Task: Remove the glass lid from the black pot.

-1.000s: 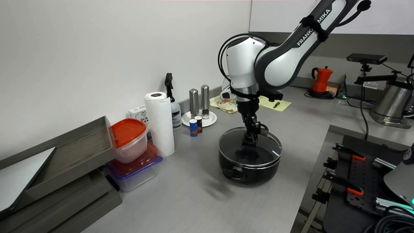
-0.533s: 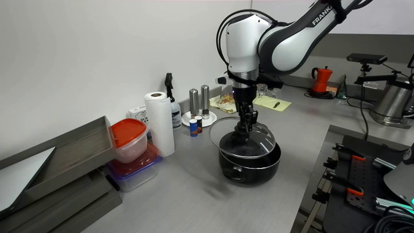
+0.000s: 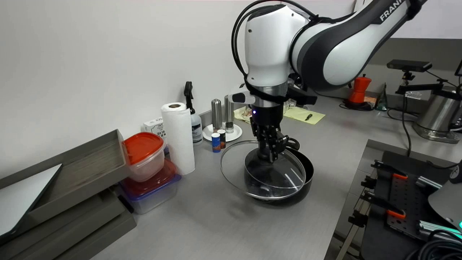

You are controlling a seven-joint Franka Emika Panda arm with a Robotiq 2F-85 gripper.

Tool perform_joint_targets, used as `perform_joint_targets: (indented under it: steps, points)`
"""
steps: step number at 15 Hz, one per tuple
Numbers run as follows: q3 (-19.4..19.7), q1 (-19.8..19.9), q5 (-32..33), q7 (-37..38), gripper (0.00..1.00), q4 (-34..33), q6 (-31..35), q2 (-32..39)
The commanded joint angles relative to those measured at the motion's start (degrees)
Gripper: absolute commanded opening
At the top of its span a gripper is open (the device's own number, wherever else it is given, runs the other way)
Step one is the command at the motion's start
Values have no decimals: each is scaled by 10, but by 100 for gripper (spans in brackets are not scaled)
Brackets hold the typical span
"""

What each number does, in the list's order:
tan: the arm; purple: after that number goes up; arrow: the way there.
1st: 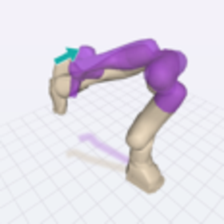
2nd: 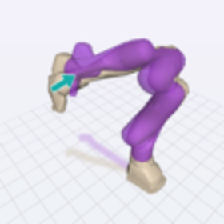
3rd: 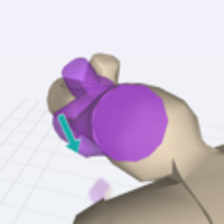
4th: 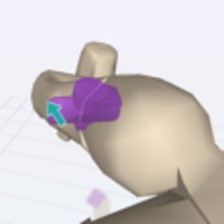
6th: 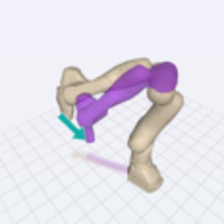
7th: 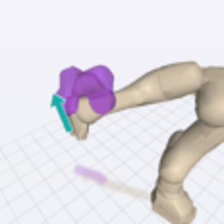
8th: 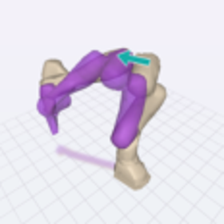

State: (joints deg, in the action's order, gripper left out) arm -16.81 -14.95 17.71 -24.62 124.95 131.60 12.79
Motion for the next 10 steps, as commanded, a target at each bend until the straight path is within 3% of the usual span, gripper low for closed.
perform_joint_targets:
  steps: [1,10]
  points:
    - [-26,-16,-10,-51,25,-21,11,13]
    - [-92,-34,-57,-174,25,-41,34,79]
